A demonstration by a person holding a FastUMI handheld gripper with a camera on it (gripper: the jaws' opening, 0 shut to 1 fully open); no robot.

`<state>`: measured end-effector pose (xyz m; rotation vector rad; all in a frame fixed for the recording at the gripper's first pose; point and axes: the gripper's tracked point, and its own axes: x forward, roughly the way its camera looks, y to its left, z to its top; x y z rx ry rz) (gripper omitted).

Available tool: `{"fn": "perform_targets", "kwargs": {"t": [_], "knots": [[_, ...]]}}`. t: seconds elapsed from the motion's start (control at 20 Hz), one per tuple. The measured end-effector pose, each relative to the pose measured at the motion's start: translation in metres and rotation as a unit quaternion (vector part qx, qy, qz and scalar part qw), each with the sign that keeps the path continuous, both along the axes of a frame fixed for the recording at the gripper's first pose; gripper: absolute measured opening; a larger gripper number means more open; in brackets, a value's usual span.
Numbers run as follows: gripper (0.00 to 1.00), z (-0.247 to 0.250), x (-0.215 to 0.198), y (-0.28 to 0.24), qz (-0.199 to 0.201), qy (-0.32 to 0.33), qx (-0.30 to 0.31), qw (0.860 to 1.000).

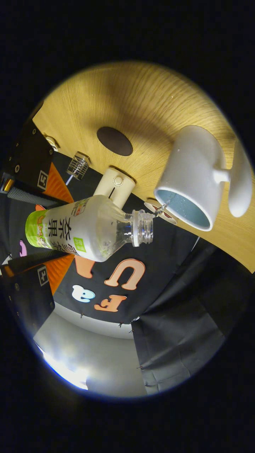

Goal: Take the bottle from table, then pour the juice into the cup, finally place the bottle on the coaster

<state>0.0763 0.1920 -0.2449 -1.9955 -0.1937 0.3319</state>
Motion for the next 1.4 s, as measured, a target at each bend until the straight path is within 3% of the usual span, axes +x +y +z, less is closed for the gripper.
{"fn": "perform_targets", "kwargs": {"t": [1.4], "knots": [[0.62, 0.018, 0.002, 0.018, 0.051, -0.018, -0.056, 0.997]]}}
